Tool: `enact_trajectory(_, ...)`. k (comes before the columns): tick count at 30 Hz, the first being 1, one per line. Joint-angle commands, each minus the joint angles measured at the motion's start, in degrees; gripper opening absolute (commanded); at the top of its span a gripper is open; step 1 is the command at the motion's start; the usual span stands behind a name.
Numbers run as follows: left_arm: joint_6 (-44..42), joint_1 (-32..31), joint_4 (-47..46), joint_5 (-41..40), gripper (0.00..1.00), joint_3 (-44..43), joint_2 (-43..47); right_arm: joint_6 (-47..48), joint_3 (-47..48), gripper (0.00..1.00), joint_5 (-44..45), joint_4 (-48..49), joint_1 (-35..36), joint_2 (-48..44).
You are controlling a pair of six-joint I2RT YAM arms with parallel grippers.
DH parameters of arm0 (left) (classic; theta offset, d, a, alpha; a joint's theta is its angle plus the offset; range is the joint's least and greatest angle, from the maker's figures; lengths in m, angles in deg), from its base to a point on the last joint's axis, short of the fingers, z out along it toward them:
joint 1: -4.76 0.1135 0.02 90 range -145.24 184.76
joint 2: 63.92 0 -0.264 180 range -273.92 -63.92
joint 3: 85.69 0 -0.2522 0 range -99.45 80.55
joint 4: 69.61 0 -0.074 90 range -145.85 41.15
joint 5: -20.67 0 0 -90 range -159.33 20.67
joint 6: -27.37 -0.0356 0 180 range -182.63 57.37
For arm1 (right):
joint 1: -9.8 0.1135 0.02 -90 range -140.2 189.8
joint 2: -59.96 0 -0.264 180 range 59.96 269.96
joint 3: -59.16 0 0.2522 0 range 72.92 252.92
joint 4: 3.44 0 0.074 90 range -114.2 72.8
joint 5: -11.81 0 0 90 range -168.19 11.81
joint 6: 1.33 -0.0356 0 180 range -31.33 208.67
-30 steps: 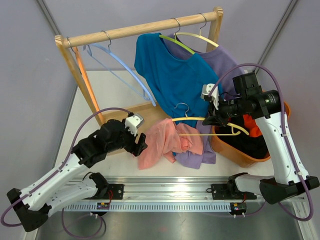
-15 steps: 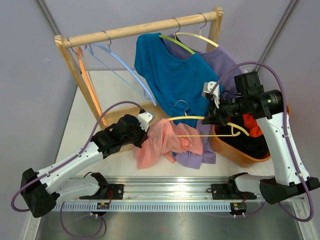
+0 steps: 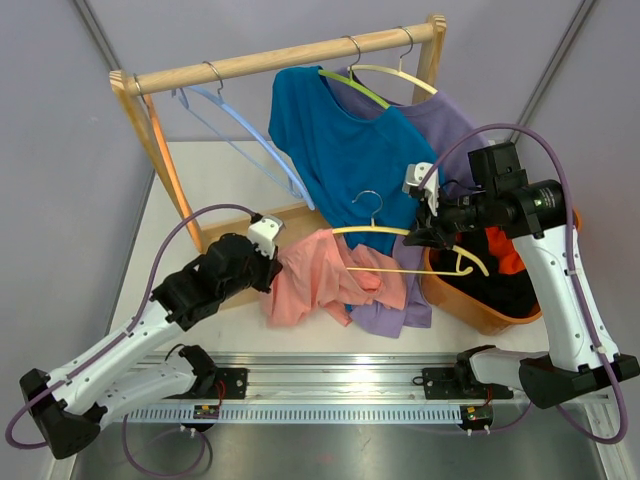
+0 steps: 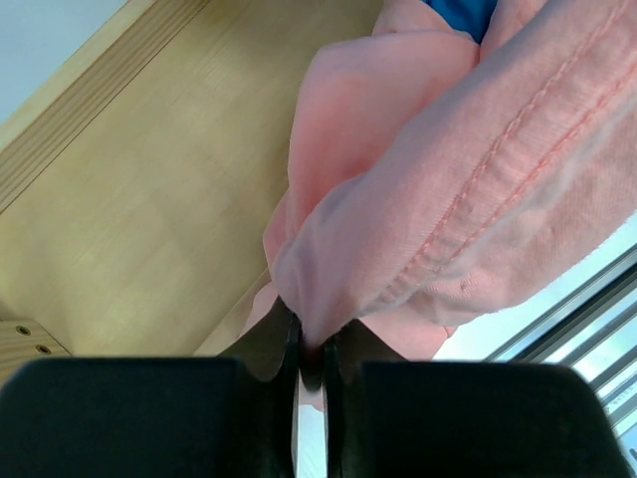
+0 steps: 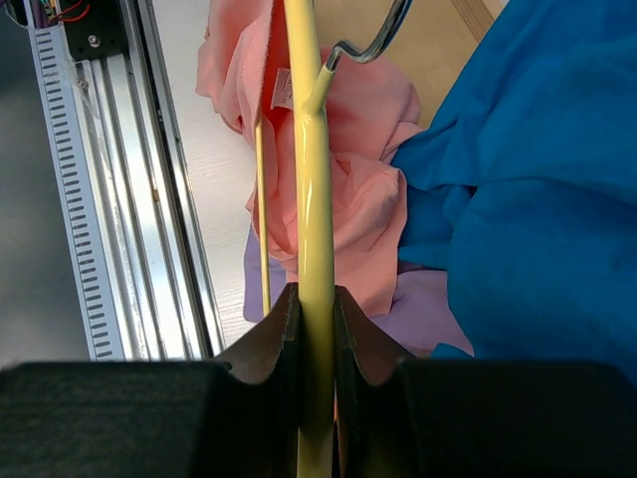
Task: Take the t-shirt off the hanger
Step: Remove the tshirt from the hanger
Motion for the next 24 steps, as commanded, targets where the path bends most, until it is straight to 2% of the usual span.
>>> enact_trajectory(1, 2.0, 2.8, 7.4, -7.6, 0.07, -0.7, 0.6, 4.2, 3.0, 0.00, 4.2, -8.8, -2.4, -3.3)
enact_trajectory(5, 2.6, 5.0, 8.0, -5.9, 0.09, -1.2, 0.7, 4.8, 2.9, 0.00, 3.2, -9.2, -3.5, -4.5)
enact_trajectory(10, 3.9, 8.0, 11.1, -2.1, 0.17, -4.0, 0.6, 4.5, 2.3, 0.00, 1.2, -9.3, -3.7, -6.5)
enact_trajectory(16, 4.3, 9.4, 12.3, 2.7, 0.18, -5.4, 0.3, 3.6, 0.9, 0.00, 0.9, -8.0, -3.8, -7.5)
enact_trajectory(18, 4.1, 9.4, 12.6, 3.6, 0.03, -5.8, 0.1, 2.7, 0.5, 0.00, 1.2, -6.8, -3.8, -7.7)
enact_trajectory(19, 4.1, 9.4, 12.9, 3.8, 0.00, -6.0, 0.0, 2.1, 0.2, 0.00, 1.6, -6.1, -3.8, -7.9)
enact_trajectory(24, 4.7, 9.5, 13.2, 2.8, 0.00, -6.7, -0.4, -0.3, 0.1, 0.00, 5.2, -3.0, -3.9, -8.5)
